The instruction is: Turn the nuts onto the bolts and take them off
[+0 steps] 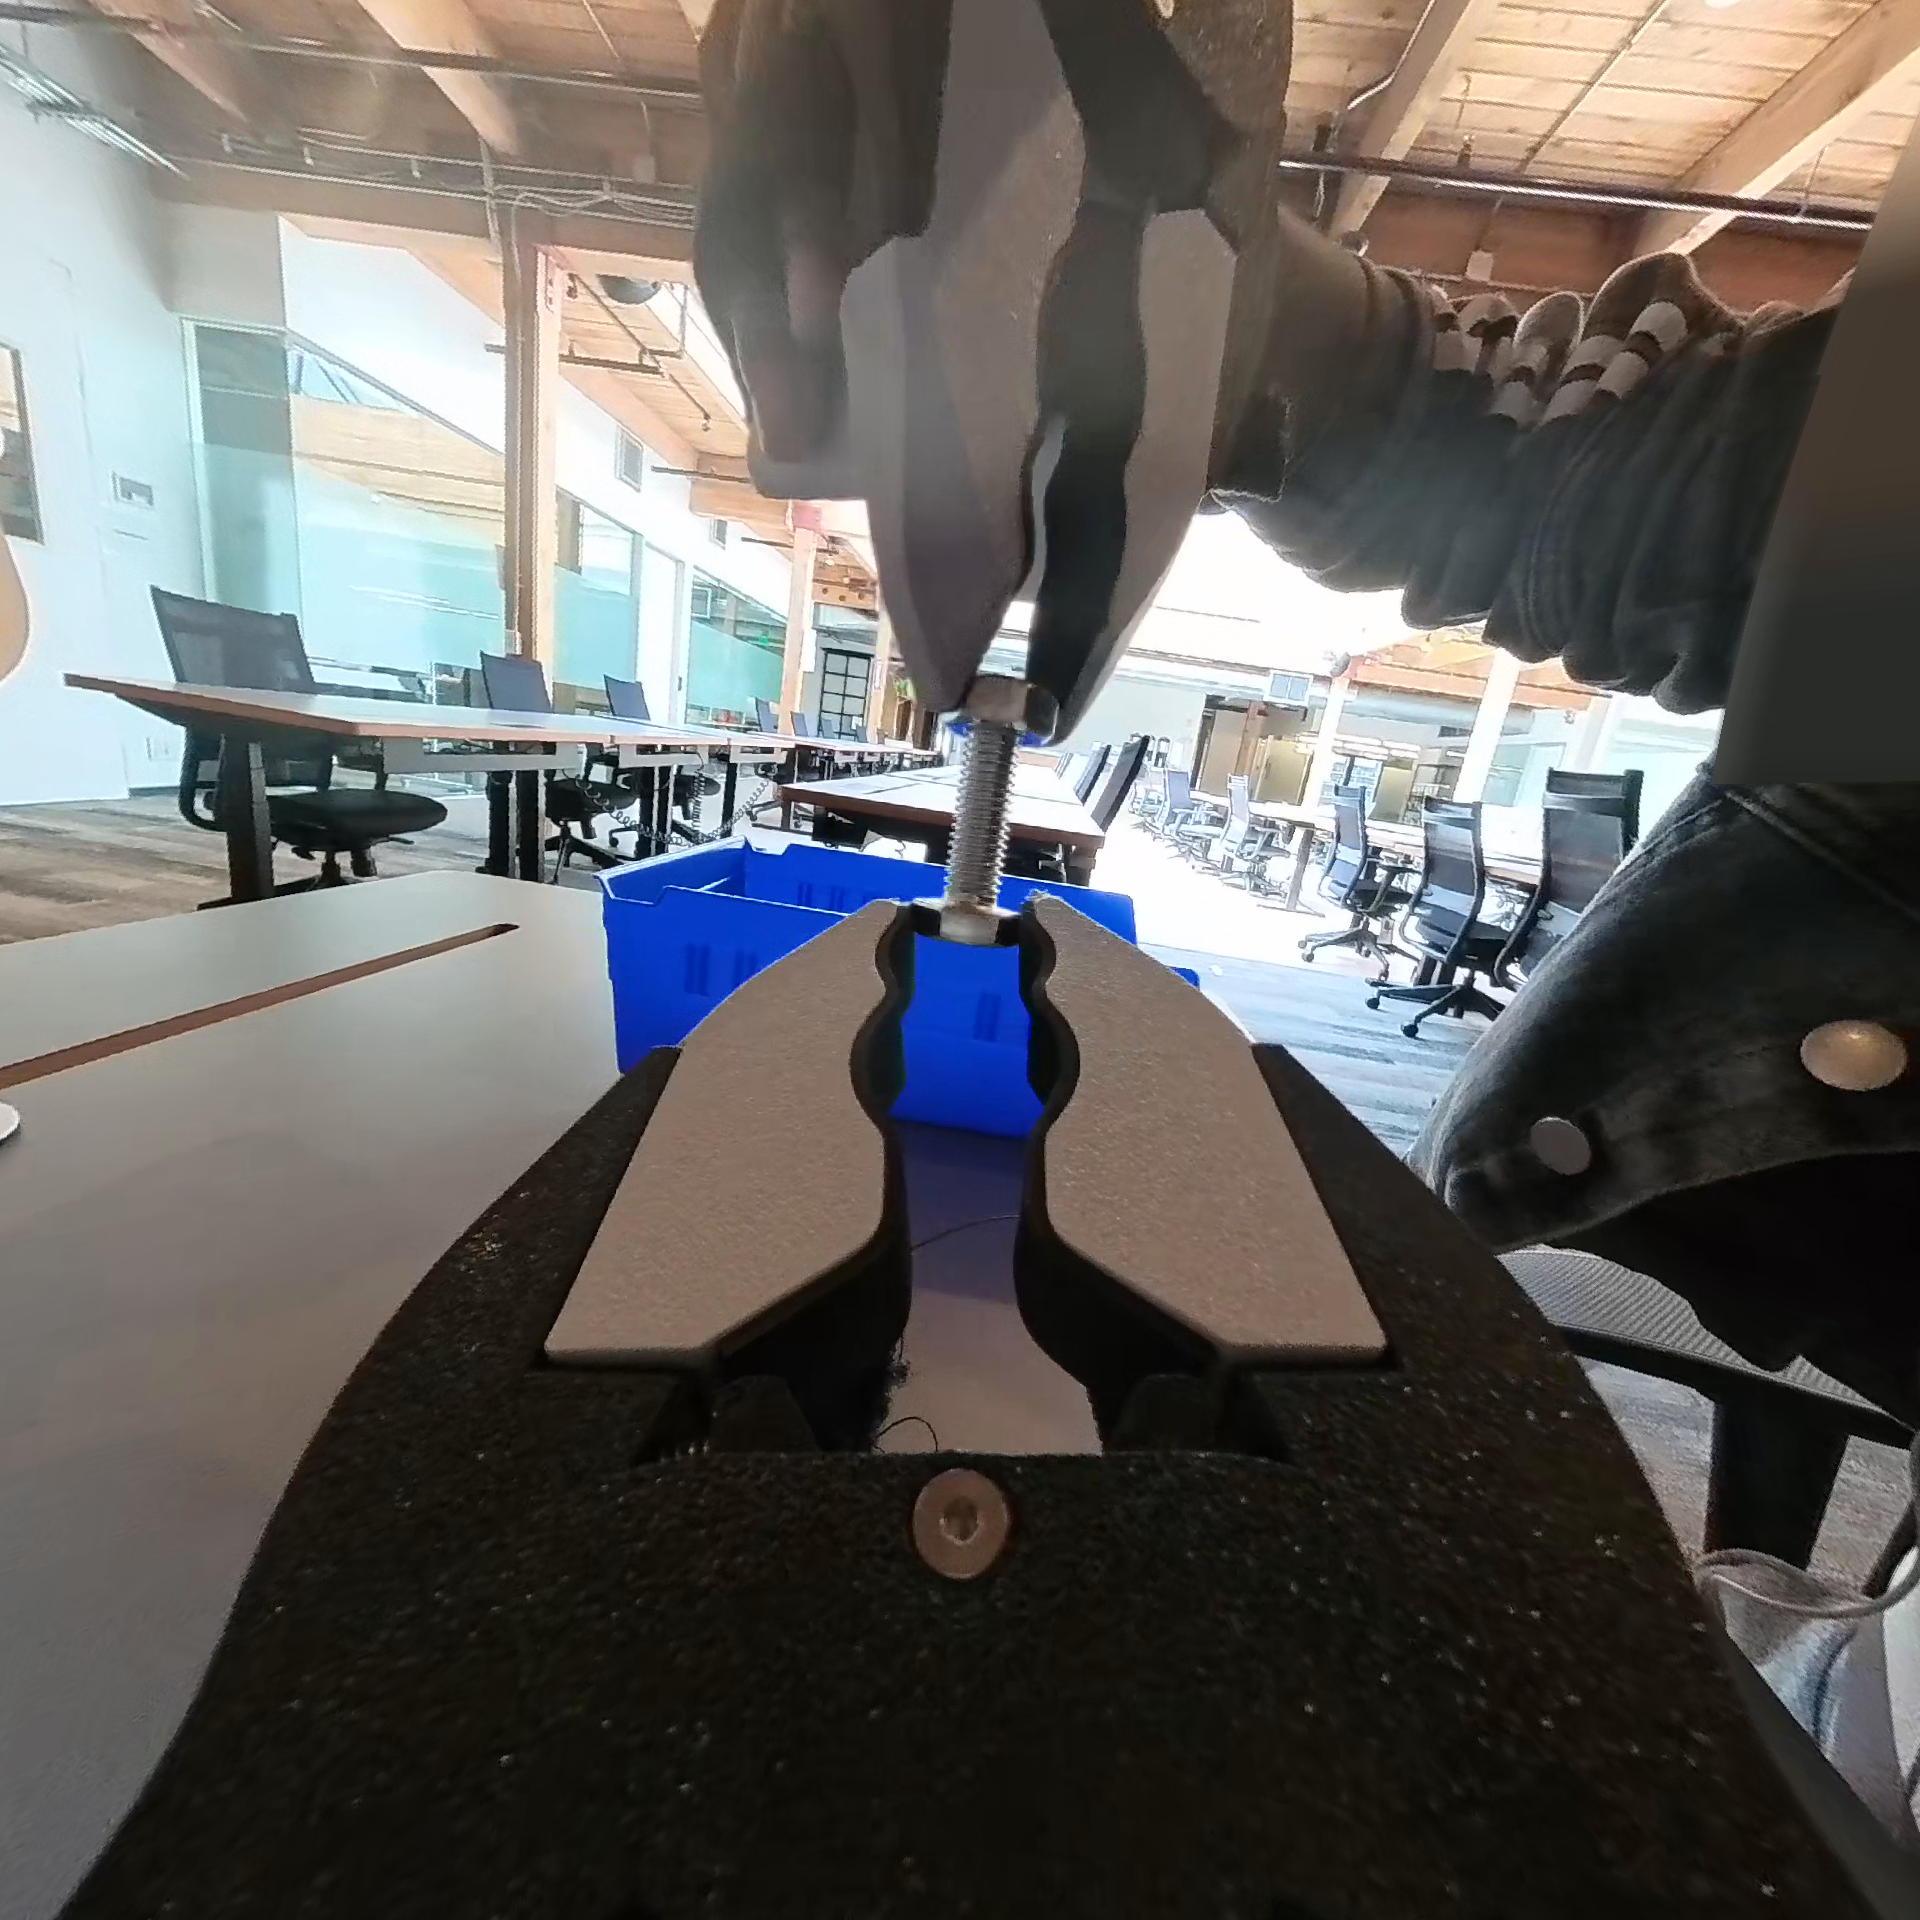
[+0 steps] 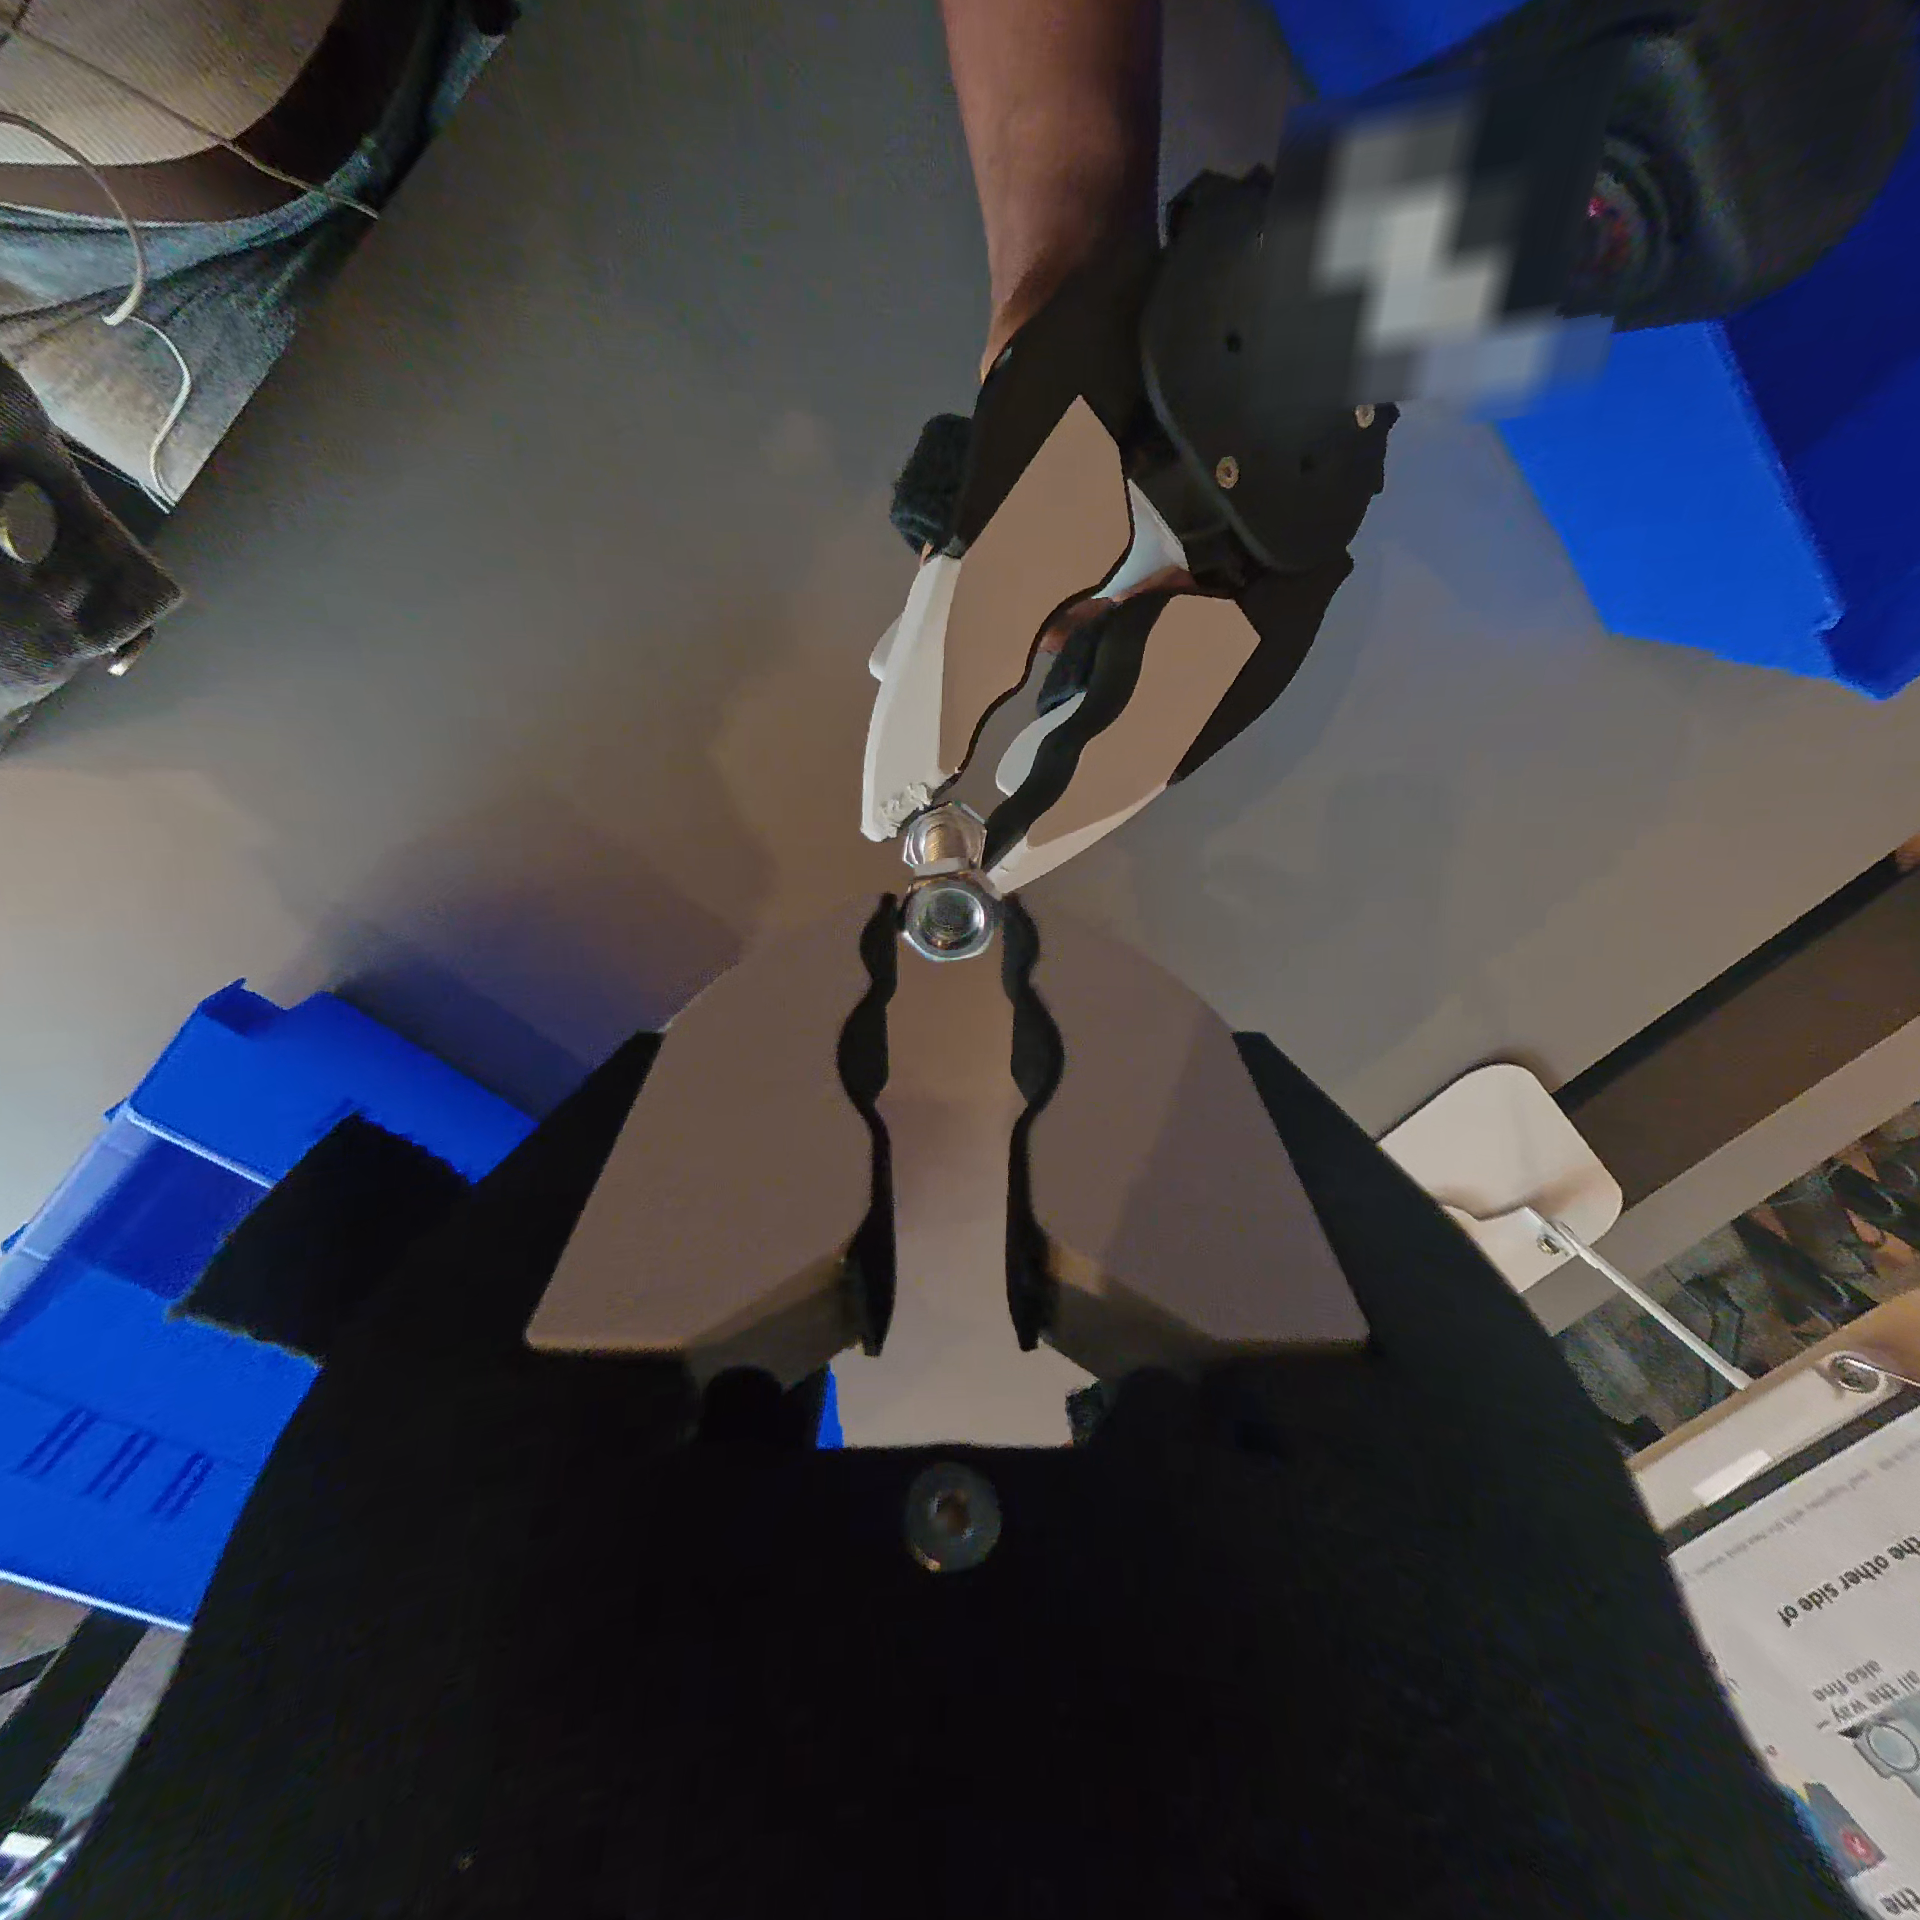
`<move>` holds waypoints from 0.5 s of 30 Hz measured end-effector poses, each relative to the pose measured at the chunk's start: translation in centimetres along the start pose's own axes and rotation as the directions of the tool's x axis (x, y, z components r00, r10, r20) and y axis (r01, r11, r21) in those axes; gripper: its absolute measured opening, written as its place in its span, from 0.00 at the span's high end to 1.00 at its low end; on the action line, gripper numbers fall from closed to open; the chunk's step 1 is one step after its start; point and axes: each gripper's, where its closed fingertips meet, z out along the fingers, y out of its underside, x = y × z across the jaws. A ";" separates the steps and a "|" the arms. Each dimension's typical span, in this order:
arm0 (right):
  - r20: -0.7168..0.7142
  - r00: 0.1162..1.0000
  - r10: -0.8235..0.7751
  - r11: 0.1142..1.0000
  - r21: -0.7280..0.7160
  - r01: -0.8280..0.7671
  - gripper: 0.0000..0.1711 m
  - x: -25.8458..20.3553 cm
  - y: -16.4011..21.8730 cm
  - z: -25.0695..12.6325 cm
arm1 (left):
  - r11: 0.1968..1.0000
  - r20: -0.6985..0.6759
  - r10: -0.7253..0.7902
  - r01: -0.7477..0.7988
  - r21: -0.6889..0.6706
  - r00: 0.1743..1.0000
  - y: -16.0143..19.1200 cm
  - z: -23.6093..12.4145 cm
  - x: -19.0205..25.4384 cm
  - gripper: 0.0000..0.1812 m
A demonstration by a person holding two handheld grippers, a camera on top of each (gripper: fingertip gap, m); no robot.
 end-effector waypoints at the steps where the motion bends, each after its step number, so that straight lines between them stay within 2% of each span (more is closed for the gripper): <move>1: 0.000 1.000 0.009 1.000 0.001 -0.009 0.89 0.0 0.0 0.0 | 1.000 -0.001 -0.001 0.001 0.000 1.000 0.0 0.0 0.0 0.90; 6: -0.018 0.991 0.134 0.991 -0.021 -0.134 0.89 0.4 0.1 -0.1 | 0.999 0.072 0.043 -0.043 0.000 0.996 -0.3 -0.1 -0.6 0.90; 10: -0.055 0.955 0.293 0.955 -0.019 -0.294 0.89 1.0 0.4 -0.2 | 0.996 0.146 0.089 -0.089 -0.005 0.985 -0.6 -0.3 -1.2 0.90; 13: -0.105 0.892 0.440 0.896 -0.015 -0.444 0.89 1.5 0.6 -0.4 | 0.993 0.196 0.116 -0.116 -0.009 0.974 -0.9 -0.4 -1.7 0.90; 15: -0.135 0.811 0.569 0.818 -0.011 -0.575 0.90 1.7 0.9 -0.4 | 0.990 0.237 0.138 -0.137 -0.019 0.962 -1.1 -0.6 -2.1 0.90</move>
